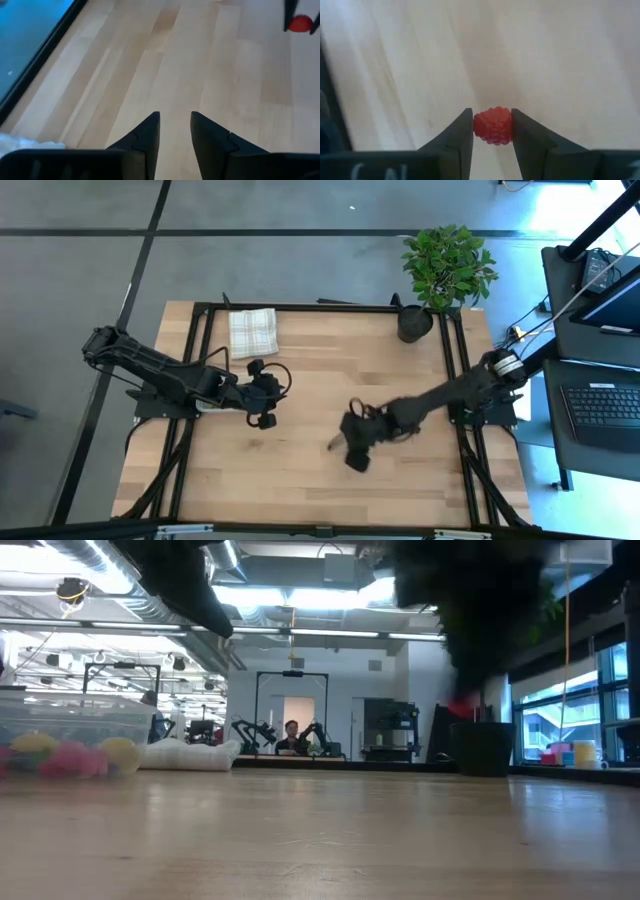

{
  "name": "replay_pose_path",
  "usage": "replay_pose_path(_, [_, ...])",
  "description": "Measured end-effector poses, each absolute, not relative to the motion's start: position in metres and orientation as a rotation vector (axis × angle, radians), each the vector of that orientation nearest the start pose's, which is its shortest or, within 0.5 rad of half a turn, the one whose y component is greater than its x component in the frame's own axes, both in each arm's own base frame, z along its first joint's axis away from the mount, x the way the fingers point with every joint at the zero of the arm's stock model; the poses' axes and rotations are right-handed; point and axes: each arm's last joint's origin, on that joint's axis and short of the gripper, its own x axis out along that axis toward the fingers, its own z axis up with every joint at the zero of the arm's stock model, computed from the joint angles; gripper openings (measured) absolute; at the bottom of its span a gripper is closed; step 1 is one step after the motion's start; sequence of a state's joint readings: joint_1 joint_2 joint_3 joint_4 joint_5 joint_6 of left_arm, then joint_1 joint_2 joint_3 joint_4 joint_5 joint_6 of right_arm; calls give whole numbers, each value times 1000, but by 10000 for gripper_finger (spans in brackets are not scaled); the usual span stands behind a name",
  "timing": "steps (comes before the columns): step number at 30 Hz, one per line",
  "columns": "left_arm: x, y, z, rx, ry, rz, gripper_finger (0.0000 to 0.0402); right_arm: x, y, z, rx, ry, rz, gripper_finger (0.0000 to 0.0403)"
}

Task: Pick and placing Produce into tupperware
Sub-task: Put the red raspberry into the transparent bin

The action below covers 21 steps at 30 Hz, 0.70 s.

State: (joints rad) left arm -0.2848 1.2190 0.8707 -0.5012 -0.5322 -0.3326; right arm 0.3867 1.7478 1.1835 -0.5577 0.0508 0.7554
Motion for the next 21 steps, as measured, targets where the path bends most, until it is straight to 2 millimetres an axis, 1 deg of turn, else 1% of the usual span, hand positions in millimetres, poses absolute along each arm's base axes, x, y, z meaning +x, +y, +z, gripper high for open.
replay_pose_path(6, [237,-54,256,187,732,300,119,346,87,231,529,855,-108,114])
replay_pose_path(11, [244,-55,264,379,662,241,125,360,56,246,607,699,-111,114])
replay_pose_path(14, [249,-56,270,451,597,219,125,366,44,254,624,618,-60,114])
replay_pose_path(17, [252,-56,276,475,539,254,125,371,36,260,635,564,8,114])
replay_pose_path(21, [253,-56,279,472,513,288,125,371,26,262,630,559,45,114])
